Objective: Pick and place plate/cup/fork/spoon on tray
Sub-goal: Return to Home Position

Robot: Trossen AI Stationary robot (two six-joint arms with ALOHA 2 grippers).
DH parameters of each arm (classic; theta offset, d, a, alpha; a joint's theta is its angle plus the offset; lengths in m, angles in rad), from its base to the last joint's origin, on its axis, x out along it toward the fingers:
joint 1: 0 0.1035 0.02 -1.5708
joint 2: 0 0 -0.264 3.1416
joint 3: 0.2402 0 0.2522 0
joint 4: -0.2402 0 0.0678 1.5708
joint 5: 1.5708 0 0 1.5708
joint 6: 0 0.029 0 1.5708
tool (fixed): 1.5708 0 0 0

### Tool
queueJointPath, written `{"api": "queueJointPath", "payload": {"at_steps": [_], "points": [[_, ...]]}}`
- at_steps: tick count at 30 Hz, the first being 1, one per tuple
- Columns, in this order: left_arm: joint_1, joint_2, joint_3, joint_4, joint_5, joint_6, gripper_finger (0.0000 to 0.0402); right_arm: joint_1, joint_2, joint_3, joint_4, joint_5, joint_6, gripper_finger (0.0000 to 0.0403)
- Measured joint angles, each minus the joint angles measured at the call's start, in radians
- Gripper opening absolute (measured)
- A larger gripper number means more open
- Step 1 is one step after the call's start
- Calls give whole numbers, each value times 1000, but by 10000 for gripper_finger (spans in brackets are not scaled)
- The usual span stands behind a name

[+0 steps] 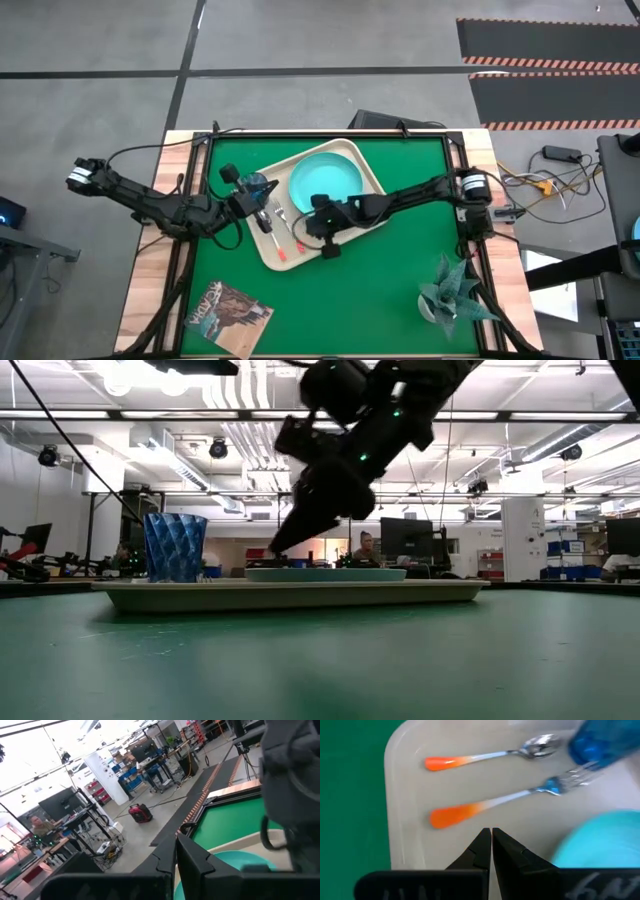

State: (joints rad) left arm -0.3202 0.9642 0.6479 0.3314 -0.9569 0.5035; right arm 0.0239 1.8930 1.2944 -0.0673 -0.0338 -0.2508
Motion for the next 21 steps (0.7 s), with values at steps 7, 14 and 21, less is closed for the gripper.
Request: {"api": "queueJointPath", "payload": {"at_steps": [7, 14, 21], "points": [[0, 0, 0, -7, 6, -26, 0, -25, -167, -174, 86, 1, 14, 8], [2, 43, 0, -3, 339, -61, 0, -31, -377, -360, 181, 8, 4, 8], [4, 82, 33, -265, 880, -30, 0, -31, -609, -501, 192, 8, -1, 8]]}}
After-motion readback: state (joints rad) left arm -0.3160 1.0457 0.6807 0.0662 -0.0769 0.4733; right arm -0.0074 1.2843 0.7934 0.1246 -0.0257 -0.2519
